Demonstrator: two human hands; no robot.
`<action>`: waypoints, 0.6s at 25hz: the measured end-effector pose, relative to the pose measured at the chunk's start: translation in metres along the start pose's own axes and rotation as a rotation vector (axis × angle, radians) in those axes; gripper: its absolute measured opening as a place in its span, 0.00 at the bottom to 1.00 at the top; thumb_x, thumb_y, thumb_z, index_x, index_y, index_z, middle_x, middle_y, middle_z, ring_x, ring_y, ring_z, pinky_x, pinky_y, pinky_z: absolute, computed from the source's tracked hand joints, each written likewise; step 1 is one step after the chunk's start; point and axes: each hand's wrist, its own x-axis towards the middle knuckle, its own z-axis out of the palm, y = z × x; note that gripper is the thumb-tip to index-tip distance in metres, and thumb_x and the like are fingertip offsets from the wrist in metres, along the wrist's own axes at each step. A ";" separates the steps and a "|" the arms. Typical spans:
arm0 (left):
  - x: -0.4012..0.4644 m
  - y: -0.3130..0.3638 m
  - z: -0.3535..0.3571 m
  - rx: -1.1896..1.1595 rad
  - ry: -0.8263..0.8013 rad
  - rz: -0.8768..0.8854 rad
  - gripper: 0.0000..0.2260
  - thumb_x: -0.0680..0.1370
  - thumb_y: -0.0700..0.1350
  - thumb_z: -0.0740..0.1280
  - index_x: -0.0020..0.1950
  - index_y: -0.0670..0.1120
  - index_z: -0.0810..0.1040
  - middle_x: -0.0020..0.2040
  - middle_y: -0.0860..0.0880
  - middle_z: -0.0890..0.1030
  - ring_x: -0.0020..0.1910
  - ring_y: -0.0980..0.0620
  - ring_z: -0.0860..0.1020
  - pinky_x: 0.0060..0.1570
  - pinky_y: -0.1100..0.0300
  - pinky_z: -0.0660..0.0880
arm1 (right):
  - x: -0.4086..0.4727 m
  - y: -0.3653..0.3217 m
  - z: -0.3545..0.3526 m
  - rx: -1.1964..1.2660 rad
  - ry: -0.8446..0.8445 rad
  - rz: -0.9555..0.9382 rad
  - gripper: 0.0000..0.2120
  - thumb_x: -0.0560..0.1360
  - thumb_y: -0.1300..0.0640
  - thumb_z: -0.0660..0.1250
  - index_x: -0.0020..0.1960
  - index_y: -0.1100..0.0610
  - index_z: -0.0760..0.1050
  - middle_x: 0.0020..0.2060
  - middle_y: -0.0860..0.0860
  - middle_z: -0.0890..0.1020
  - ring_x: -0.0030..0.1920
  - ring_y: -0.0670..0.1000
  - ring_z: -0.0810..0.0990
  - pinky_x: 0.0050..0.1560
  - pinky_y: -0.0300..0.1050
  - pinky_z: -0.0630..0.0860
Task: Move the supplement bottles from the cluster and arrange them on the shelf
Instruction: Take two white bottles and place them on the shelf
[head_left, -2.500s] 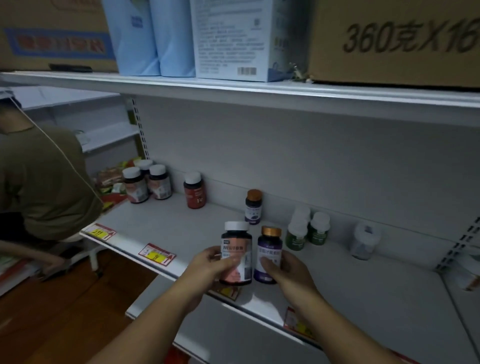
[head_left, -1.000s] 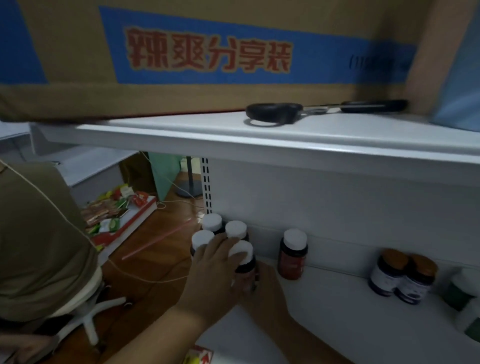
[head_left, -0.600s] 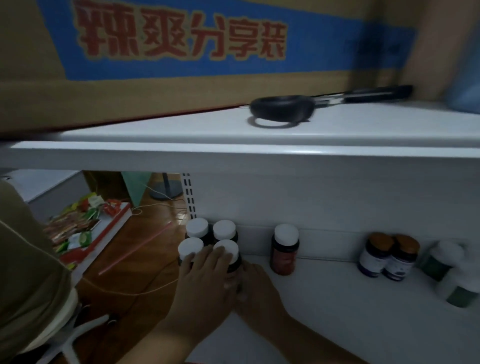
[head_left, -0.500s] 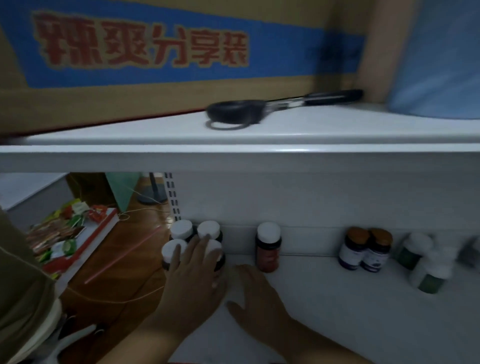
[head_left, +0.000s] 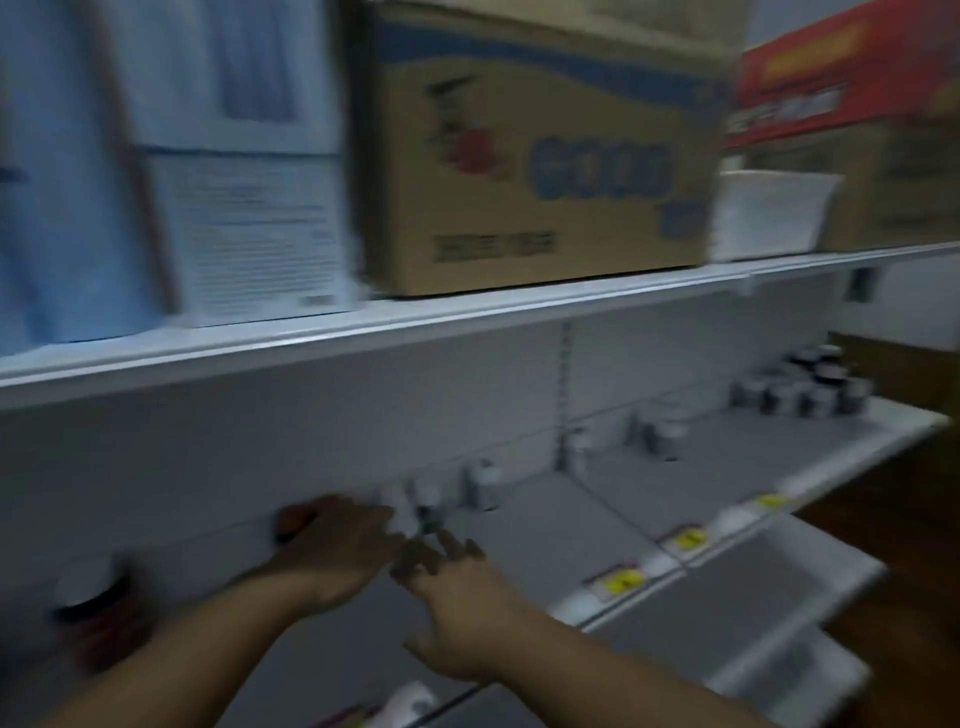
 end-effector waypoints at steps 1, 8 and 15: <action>0.020 0.035 0.012 -0.009 -0.054 0.020 0.26 0.71 0.68 0.51 0.57 0.54 0.74 0.61 0.51 0.76 0.53 0.54 0.73 0.49 0.63 0.68 | -0.027 0.027 -0.013 0.004 -0.003 0.057 0.33 0.73 0.47 0.63 0.74 0.53 0.55 0.75 0.58 0.57 0.75 0.61 0.52 0.74 0.58 0.49; 0.111 0.239 0.095 -0.074 -0.151 0.255 0.23 0.79 0.56 0.56 0.72 0.51 0.62 0.74 0.50 0.63 0.72 0.51 0.63 0.70 0.60 0.58 | -0.185 0.187 -0.052 0.087 0.132 0.428 0.33 0.71 0.45 0.62 0.73 0.52 0.58 0.73 0.59 0.60 0.74 0.60 0.56 0.74 0.54 0.54; 0.197 0.402 0.172 -0.110 -0.261 0.480 0.22 0.79 0.56 0.55 0.71 0.49 0.64 0.73 0.49 0.66 0.71 0.52 0.65 0.67 0.62 0.60 | -0.287 0.320 -0.095 0.162 0.166 0.745 0.33 0.71 0.47 0.65 0.73 0.48 0.56 0.73 0.52 0.60 0.73 0.52 0.58 0.72 0.45 0.60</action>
